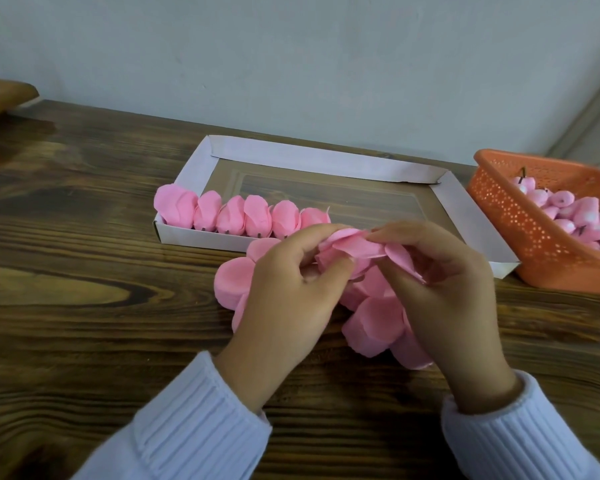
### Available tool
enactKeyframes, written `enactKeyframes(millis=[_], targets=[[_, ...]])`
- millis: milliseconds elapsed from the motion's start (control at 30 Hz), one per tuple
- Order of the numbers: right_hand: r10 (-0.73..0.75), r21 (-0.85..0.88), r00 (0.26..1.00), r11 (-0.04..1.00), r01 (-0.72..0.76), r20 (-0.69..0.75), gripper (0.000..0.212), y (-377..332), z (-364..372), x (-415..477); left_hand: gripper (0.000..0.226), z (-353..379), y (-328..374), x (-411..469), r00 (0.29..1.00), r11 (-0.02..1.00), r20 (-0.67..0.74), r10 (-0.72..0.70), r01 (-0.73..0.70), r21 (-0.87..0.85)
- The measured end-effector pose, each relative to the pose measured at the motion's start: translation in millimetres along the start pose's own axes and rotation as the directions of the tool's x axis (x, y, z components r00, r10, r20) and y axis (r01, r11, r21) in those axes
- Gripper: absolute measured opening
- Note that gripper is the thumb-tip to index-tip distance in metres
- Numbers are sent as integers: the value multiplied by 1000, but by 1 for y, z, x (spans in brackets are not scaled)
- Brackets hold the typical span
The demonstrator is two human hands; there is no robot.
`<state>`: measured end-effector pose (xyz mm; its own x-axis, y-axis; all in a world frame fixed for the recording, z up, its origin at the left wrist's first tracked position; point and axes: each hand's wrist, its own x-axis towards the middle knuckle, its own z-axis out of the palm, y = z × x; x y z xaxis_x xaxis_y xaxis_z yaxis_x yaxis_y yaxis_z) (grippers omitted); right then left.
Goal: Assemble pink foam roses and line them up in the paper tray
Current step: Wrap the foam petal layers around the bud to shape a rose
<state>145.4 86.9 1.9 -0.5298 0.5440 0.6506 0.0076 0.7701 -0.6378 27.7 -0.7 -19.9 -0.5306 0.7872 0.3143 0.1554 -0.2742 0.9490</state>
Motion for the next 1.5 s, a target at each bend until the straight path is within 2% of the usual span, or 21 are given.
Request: enactKeyframes(millis=[133, 200, 300, 533, 767, 967, 1067, 1133, 1267, 1367, 1500], targets=[[-5, -47, 1000, 999, 4, -13, 39, -1, -1, -1, 30, 0, 1, -1, 999, 992, -8, 47, -46, 117], [36, -36, 999, 999, -37, -17, 33, 0, -1, -1, 20, 0, 0, -1, 998, 984, -8, 56, -54, 172], [77, -11, 997, 997, -77, -17, 26, 1, -1, -2, 23, 0, -2, -2, 998, 970, 10, 66, -67, 234], [2, -31, 1000, 1000, -2, 5, 39, -4, 0, 1, 31, 1, -1, -3, 994, 961, 6, 106, -104, 256], [88, -15, 995, 996, -88, -38, 21, -1, 0, -1, 28, 2, 2, -4, 988, 946, 28, 151, -153, 287], [63, -5, 998, 998, -63, -11, 24, -2, 0, -1, 29, 2, 2, -4, 991, 952, 26, 133, -135, 274], [74, 36, 997, 997, -74, 5, 29, -3, -1, -1, 23, 1, 1, -1, 998, 985, 18, 54, -56, 164], [123, 106, 992, 987, -123, 3, 30, -2, -1, -2, 20, 2, 3, 0, 999, 999, 14, -41, 41, -10], [121, 159, 992, 981, -114, -30, 28, -1, 0, -1, 18, 3, 8, 3, 965, 889, -40, -259, 222, -400], [95, 133, 993, 987, -85, -68, 26, 1, 1, -2, 18, 2, 9, 5, 933, 808, -22, -360, 300, -508], [92, 138, 990, 987, -76, -108, 16, 4, 1, -3, 13, 1, 13, 6, 921, 761, 30, -387, 338, -554]])
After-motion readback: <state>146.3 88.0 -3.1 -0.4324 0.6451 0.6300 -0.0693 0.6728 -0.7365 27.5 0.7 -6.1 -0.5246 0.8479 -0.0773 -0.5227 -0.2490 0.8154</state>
